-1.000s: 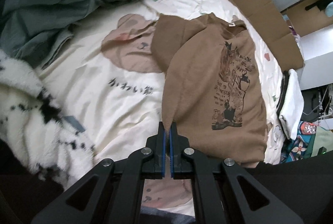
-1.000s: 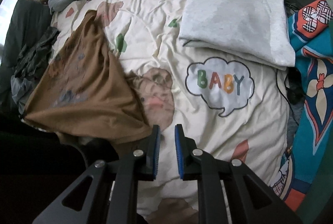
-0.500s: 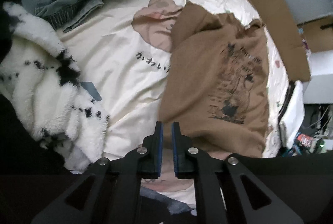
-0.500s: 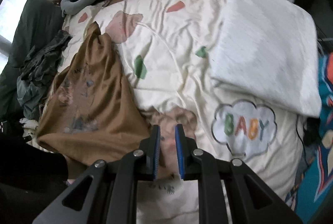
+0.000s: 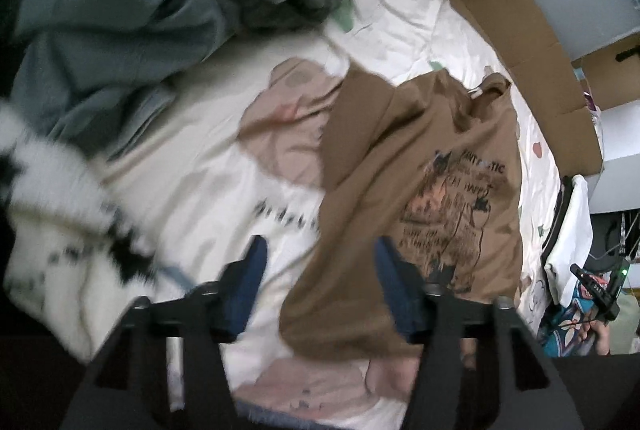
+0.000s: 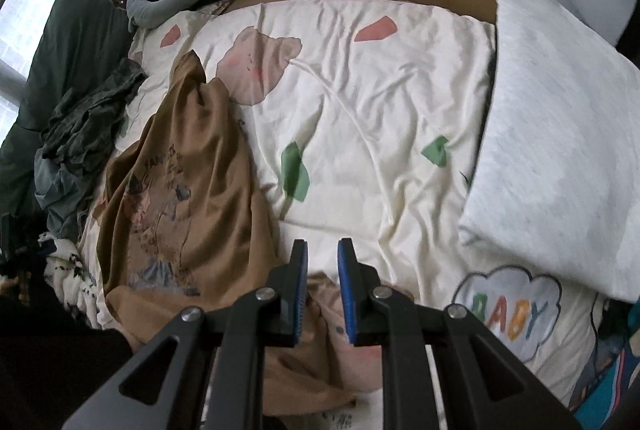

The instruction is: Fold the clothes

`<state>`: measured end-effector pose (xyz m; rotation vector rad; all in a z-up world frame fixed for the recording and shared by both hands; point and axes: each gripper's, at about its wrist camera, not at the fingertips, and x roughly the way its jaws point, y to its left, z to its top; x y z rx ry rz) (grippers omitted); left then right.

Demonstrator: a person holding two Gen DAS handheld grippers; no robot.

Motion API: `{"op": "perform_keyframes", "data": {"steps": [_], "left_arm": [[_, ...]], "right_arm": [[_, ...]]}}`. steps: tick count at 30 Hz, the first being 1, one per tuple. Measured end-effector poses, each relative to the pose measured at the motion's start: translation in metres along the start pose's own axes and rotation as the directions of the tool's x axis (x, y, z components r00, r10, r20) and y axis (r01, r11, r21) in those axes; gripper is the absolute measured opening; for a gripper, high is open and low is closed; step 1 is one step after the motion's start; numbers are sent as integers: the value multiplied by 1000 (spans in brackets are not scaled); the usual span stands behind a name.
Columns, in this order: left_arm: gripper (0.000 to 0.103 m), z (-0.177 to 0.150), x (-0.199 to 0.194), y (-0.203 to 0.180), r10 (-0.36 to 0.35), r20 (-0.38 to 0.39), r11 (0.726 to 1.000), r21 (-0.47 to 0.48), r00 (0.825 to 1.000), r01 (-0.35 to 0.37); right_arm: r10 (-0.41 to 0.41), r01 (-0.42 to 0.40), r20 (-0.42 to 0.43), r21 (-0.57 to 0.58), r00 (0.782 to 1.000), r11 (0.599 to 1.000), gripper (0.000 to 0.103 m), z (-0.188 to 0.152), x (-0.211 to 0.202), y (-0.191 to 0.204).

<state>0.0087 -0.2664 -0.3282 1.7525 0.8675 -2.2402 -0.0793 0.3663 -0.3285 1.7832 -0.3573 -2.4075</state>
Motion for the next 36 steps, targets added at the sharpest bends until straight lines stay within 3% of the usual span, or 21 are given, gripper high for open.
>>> {"op": "perform_keyframes", "data": {"steps": [14,20,25,36], "left_arm": [[58,76,80,-39,-14,17,997,79,1000,12],[58,91,114,-41,-41,22,998,58,999,39],[58,98,138,-44,-11,52,997,73,999,7],[58,107,164,-44,20,52,995,94,998,-25]], "right_arm": [[38,-38,-2,-64,999,997,15,52,61,18],[53,-55,-18,-118,998,991,15,63,85,33],[100,-105,-50,-109,994,988,15,73,109,41],[110,-118,-67,-126,992,985,18,77,135,63]]}}
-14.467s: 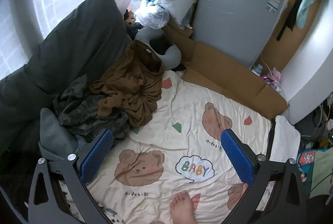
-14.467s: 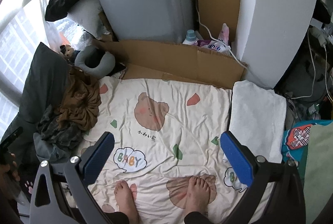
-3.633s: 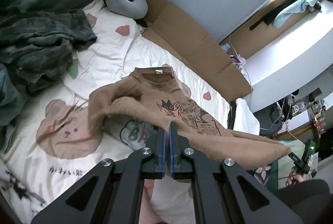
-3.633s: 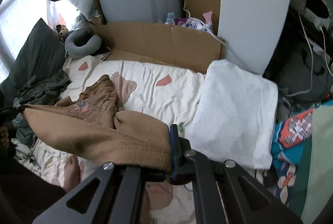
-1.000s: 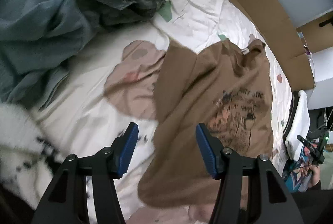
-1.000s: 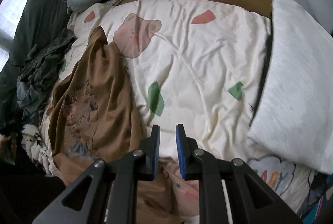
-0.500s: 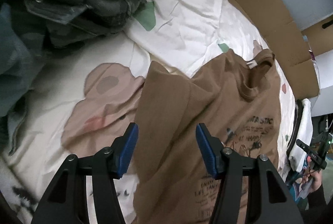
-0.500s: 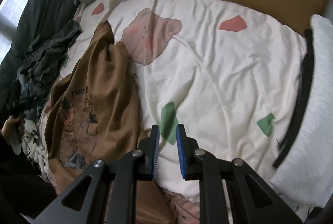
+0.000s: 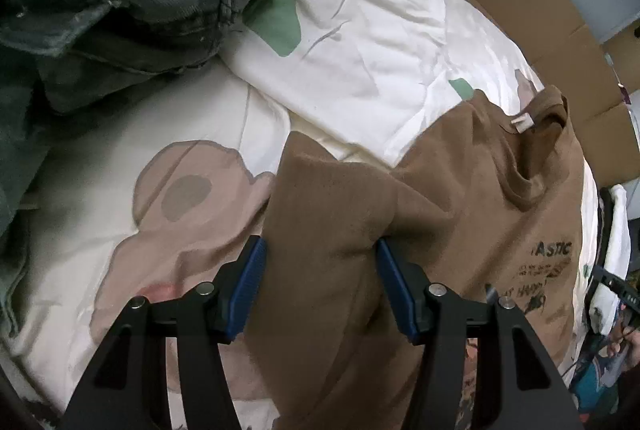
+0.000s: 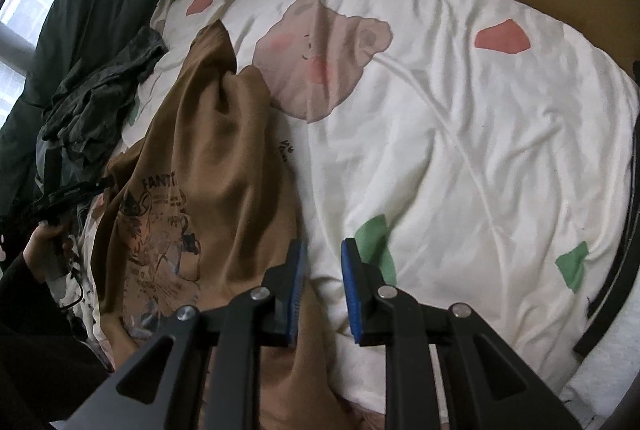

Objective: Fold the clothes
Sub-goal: 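Lower the left gripper onto the T-shirt edge and close on it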

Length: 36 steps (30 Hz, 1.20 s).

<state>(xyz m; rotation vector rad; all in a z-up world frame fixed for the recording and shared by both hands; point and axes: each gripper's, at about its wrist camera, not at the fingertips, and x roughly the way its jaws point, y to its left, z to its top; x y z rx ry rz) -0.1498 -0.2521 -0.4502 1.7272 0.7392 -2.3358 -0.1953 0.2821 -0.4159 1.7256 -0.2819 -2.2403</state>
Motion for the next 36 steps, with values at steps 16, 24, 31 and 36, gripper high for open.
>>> {"op": "perform_keyframes", "data": {"steps": [16,24,31,36], "left_arm": [[58,13,15,-12,73,35,993,93,997,-76],[59,21,21,-19,137,60,975,168,989,-146],[59,24,29,-23,119,62,971,202,991,-130],[58,22,31,-26,81,78,977,191,994,-95]], "right_arm": [[16,-18,-25,-60,1000,998,22,23,37,12],[24,-26,-18,-100,1000,995,26,44,57,20],[18,-20,-16,-124,1000,992,30,60,71,24],[28,-30,-16,-145,999,989,40,70,79,31]]}}
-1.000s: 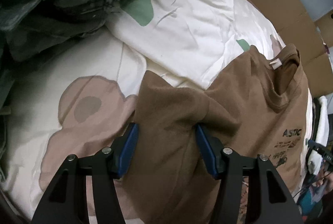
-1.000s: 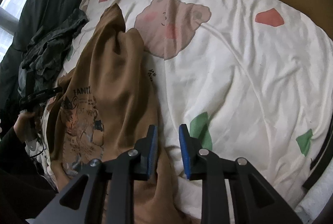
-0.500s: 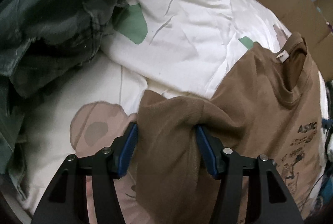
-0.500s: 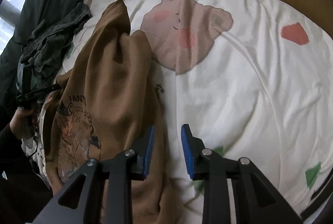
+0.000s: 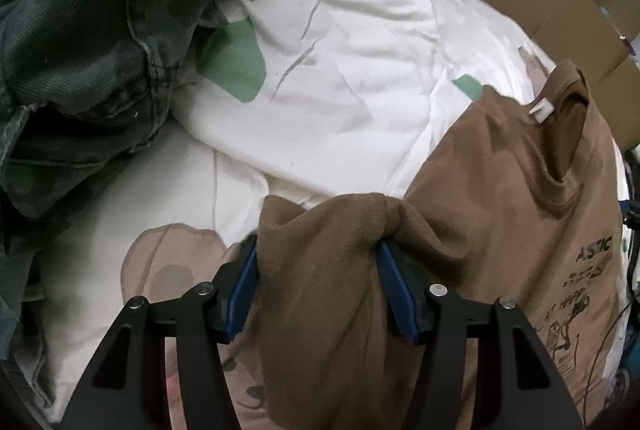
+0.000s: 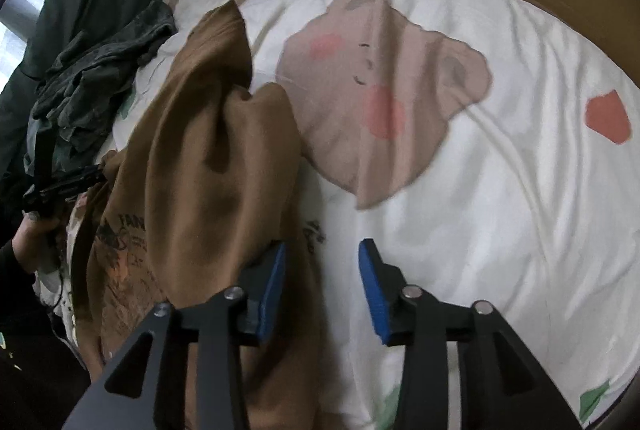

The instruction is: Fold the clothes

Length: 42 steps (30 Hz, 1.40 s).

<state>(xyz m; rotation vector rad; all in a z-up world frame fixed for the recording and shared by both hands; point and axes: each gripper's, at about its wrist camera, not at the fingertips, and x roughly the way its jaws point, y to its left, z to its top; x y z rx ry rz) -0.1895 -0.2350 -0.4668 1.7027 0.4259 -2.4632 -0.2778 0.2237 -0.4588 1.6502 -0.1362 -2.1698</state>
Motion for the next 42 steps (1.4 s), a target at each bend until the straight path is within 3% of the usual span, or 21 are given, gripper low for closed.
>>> {"op": "perform_keyframes", "data": {"steps": [2,4,6,9,16,26,28,29,30,42], "left_arm": [[51,0,-1,-4,-14,2,1000,3,1000,14],[30,-2,-6,-7,-26,7,1000,3,1000,26],[22,-4,-12,-9,-32,13,999,-3,999,32],[16,-3,-21,-6,-32,30,999,-35,999,33],[12,-14,-62,18,31,102,992,-121,994,-18],[12,-36,-84,53,129,115,967,-235,985,-99],[12,-36,-84,55,132,118,964,-245,984,-101],[12,-36,-84,54,131,120,965,-245,984,-99],[12,-36,-85,54,130,122,965,-244,984,-97],[12,-20,-100,36,71,185,976,-216,980,-30]], "right_arm": [[13,-13,5,-17,1000,1000,43,3,2,6],[22,-22,6,-32,1000,999,44,5,4,12],[27,-27,2,-41,1000,999,44,4,6,16],[35,-36,-7,-47,999,998,44,4,9,19],[69,-70,-12,-49,998,996,44,13,16,29],[81,-85,-76,-58,994,995,46,15,35,36],[93,-99,-100,-59,991,993,32,13,37,35],[95,-102,-107,-59,990,993,14,12,37,34],[86,-92,-102,-57,991,994,7,12,34,33],[33,-35,27,81,999,996,5,11,-35,-6]]}}
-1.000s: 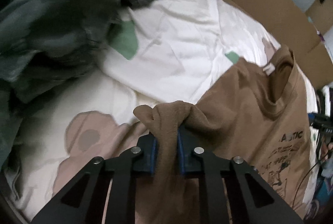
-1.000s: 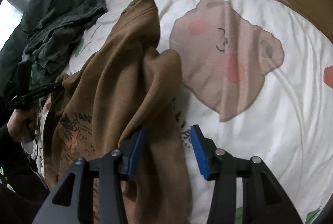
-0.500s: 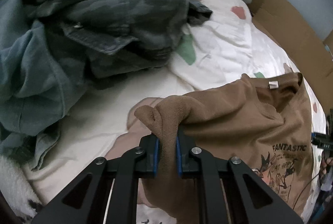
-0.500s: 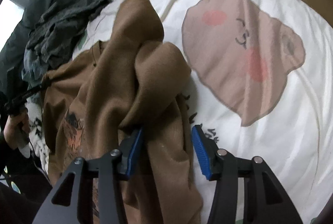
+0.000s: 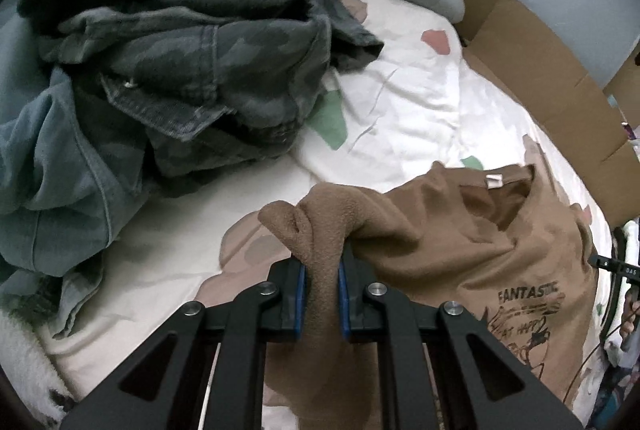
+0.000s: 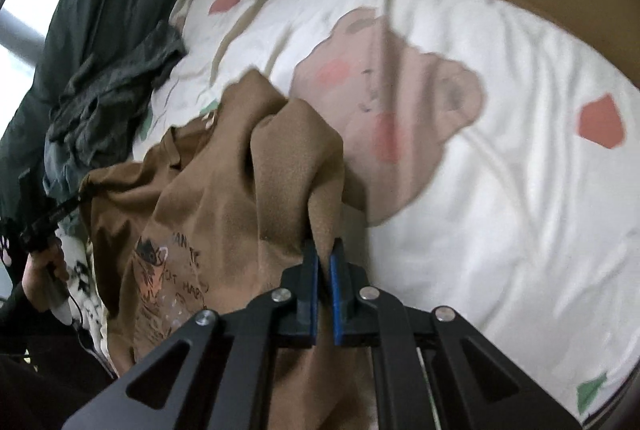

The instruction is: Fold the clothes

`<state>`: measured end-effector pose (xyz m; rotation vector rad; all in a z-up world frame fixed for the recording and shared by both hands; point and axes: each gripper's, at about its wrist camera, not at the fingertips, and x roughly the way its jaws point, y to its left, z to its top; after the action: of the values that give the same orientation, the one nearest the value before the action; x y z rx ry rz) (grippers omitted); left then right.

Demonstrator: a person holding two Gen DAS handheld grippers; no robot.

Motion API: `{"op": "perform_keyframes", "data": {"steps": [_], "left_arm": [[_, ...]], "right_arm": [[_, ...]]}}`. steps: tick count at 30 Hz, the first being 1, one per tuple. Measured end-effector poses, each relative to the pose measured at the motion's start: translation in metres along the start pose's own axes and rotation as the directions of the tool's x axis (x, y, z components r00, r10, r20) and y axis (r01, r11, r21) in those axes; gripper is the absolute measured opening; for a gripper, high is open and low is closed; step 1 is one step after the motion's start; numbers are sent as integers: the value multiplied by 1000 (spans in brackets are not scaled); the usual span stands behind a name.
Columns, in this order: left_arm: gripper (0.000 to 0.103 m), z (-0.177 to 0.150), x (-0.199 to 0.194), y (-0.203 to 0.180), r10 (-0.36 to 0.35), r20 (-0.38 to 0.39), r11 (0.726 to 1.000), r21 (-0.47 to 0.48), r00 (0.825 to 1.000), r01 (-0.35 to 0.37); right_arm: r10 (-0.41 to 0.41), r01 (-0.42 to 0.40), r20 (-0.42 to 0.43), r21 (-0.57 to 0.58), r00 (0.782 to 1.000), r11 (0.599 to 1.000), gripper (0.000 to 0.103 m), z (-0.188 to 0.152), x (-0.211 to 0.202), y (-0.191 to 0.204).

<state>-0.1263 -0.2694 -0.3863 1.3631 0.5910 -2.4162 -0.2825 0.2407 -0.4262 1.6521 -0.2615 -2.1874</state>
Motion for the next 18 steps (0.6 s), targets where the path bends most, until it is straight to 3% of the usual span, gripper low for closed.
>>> {"op": "perform_keyframes", "data": {"steps": [10,18], "left_arm": [[12,19,-18,-26,-75,62,997,13,995,74],[12,33,-31,-46,-138,110,990,26,984,136]], "right_arm": [[-69,58,126,89,990,994,4,-12,-72,-20],[-142,108,225,159,964,981,4,-15,-133,-35]]}}
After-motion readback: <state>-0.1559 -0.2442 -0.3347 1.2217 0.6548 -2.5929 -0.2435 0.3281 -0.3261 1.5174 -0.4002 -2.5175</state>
